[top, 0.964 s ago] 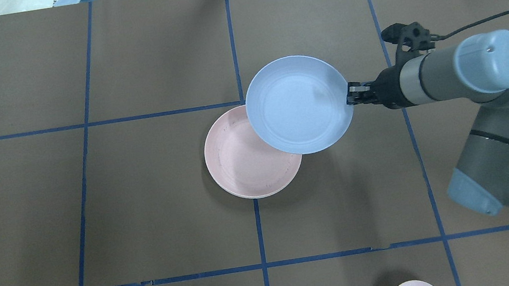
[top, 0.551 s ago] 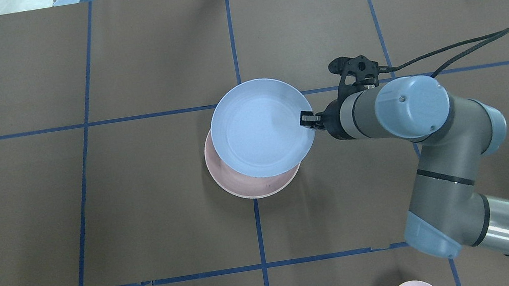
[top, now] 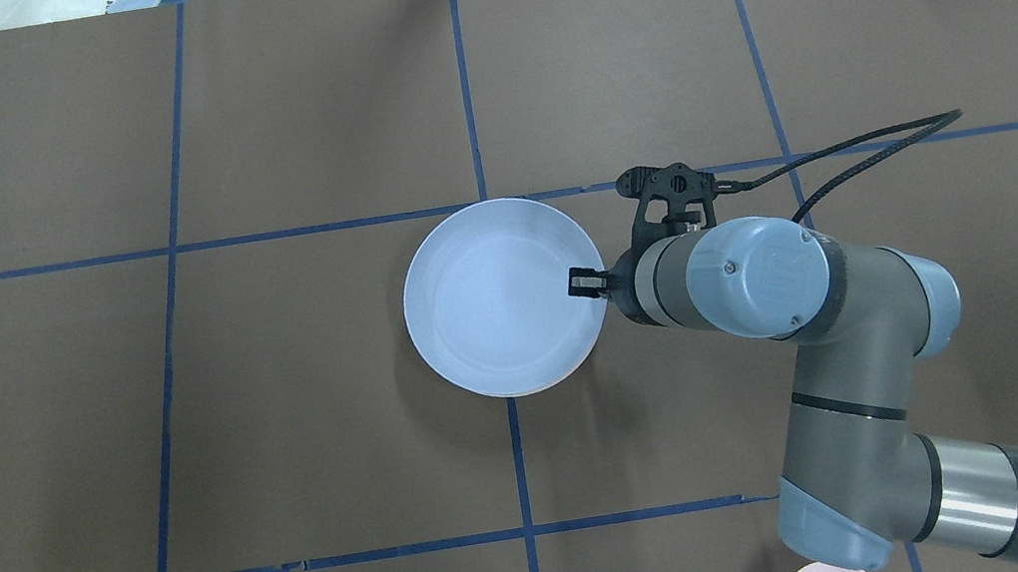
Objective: Stack three plates with pink and blue
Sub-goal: 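Release the light blue plate and withdraw the right gripper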
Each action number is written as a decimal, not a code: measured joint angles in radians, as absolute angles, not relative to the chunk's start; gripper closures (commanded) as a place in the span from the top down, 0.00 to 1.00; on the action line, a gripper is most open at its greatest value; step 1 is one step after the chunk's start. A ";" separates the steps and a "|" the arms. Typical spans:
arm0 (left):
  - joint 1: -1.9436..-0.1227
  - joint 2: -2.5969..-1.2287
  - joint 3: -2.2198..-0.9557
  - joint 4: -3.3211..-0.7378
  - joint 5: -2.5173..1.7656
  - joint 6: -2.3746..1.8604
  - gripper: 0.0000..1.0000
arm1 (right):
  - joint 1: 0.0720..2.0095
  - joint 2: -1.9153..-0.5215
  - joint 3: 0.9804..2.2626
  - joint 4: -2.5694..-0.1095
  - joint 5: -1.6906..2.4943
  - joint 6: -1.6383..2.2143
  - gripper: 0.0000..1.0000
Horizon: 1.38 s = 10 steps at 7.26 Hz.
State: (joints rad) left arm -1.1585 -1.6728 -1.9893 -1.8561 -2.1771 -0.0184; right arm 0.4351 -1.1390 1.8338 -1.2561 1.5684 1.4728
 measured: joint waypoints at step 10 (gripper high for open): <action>-1.240 -1.591 -1.915 -1.851 -2.150 -0.016 1.00 | 0.996 -1.113 1.940 -1.751 2.039 0.855 1.00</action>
